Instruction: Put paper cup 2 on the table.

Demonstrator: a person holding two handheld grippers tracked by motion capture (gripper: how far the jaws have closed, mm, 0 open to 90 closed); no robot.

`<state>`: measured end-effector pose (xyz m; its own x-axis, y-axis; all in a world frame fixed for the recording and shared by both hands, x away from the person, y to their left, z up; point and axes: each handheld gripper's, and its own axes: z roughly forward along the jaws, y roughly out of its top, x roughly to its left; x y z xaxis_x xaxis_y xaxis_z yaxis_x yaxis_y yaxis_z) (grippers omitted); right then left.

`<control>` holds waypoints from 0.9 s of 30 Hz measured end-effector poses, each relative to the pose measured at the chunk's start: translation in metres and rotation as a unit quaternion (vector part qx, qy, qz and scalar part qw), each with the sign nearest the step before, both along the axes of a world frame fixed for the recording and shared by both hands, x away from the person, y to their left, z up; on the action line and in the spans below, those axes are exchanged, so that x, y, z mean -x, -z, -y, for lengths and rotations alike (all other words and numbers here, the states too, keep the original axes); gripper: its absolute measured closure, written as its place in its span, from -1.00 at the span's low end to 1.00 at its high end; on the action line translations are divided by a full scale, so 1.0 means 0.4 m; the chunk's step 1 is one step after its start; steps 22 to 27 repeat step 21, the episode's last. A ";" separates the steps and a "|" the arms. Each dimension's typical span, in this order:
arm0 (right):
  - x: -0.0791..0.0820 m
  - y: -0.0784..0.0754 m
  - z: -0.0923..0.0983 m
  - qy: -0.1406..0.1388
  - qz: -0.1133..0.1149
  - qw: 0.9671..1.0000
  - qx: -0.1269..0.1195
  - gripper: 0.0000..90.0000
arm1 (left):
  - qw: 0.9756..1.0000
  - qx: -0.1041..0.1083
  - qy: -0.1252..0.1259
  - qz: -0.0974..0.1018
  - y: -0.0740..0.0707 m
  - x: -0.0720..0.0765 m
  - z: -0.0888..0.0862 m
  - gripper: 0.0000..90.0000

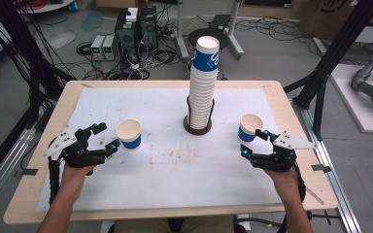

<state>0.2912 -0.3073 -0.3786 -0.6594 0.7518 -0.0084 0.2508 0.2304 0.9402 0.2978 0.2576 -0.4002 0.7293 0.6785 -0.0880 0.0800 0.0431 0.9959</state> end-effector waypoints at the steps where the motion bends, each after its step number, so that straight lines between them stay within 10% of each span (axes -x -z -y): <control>1: 0.000 0.000 0.000 -0.001 -0.001 1.000 0.000 -0.54 | 1.000 0.000 -0.001 0.000 0.000 0.001 0.000 -0.62; 27: -0.003 0.000 0.003 -0.002 0.000 1.000 -0.004 -0.54 | 1.000 -0.002 -0.004 0.000 0.004 -0.001 0.002 -0.62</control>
